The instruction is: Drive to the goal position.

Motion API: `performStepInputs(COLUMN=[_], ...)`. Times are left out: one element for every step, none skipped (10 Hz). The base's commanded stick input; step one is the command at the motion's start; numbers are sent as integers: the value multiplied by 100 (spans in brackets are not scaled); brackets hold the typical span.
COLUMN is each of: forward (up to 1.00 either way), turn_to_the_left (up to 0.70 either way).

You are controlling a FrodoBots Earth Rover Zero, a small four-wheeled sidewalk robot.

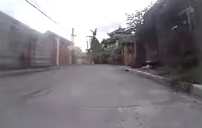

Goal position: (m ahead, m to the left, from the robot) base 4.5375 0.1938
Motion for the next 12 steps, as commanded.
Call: performStepInputs(forward=[100, 100, 100, 100, 100, 100, 100, 100, 100, 100, 100, 100], turn_to_the_left=[0, 0, 0, 0, 0, 0, 0, 0, 0, 0, 0, 0])
